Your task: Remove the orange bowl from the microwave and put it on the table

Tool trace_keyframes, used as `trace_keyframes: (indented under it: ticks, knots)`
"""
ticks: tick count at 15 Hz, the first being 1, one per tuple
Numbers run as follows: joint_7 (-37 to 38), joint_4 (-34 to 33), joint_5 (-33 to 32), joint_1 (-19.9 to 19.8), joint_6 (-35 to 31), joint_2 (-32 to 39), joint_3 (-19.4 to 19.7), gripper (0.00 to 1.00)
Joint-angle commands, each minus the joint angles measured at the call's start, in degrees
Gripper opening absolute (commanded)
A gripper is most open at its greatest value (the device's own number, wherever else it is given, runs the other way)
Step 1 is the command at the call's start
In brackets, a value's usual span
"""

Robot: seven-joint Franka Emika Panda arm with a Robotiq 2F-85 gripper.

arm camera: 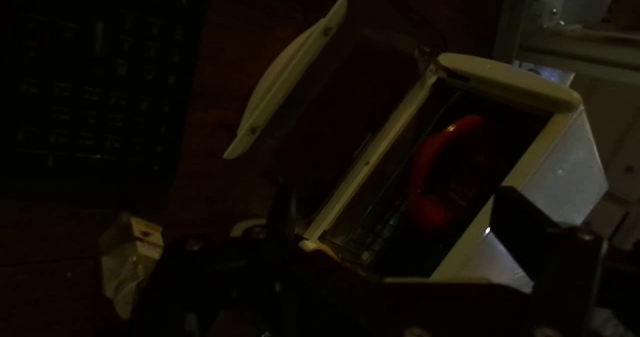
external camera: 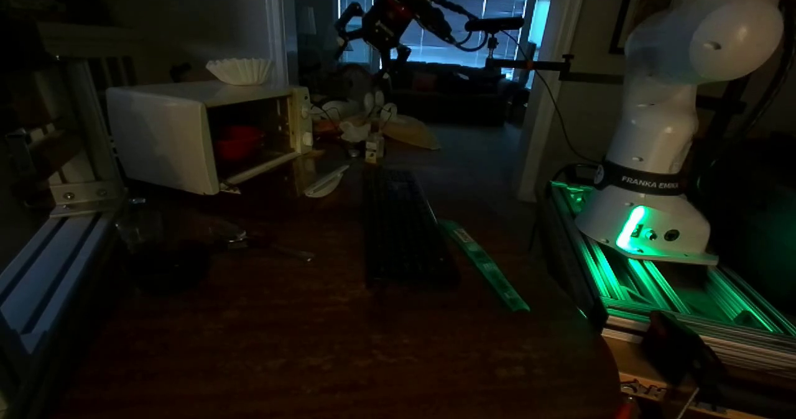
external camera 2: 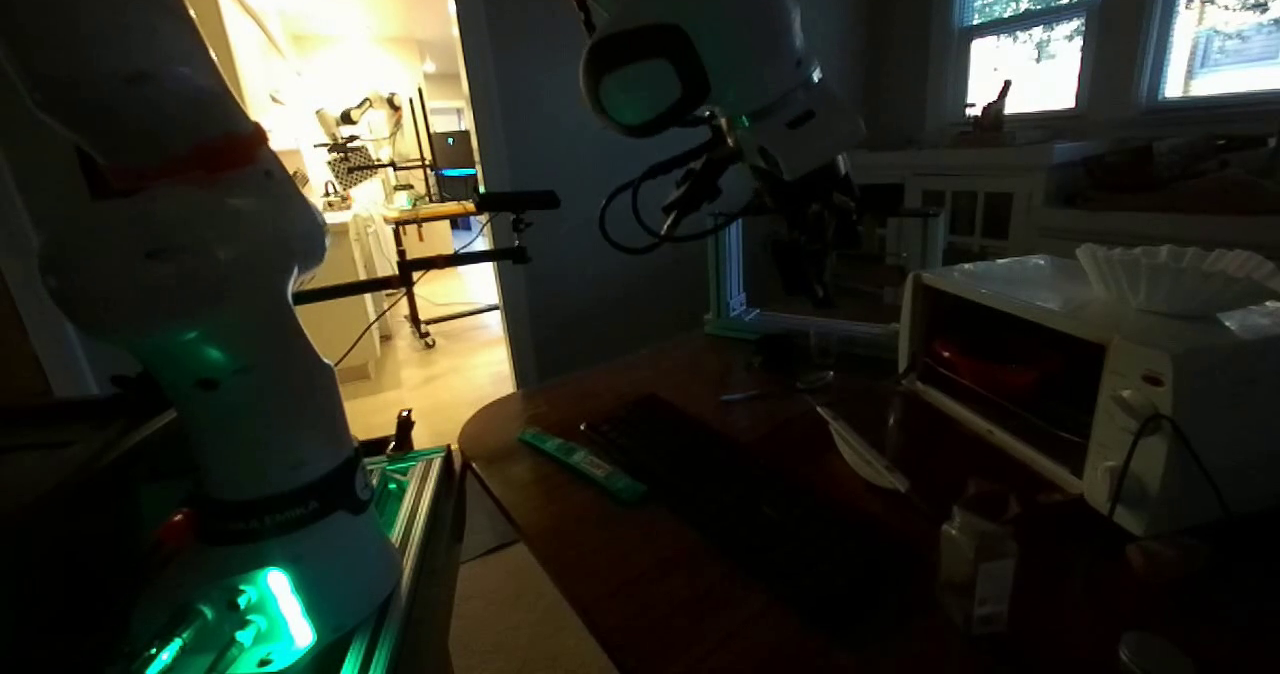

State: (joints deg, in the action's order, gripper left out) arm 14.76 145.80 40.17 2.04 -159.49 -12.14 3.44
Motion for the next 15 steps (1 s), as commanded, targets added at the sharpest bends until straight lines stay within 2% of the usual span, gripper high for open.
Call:
trace_keyframes:
  ticks: [1, 3, 6, 7, 8, 14, 15]
  knots:
    - [-6.1, -0.8, 15.1, 6.2, -10.4, 5.2, 0.0, 1.0]
    - [-10.8, -2.0, 23.6, 9.1, -14.2, 7.4, 0.0, 1.0]
    - [-17.6, -3.7, 33.3, 11.1, -16.8, 9.6, 0.0, 1.0]
    - [-19.4, -3.7, 34.5, 11.0, -15.1, 9.7, 0.2, 1.0]
    - [-15.6, -2.2, 30.4, 10.4, -15.3, 8.2, -0.4, 1.0]
    - [-17.7, -3.1, 32.5, 10.5, -15.3, 9.1, -0.2, 1.0]
    - [-20.1, -3.6, 34.9, 10.3, -15.1, 9.2, 0.3, 1.0]
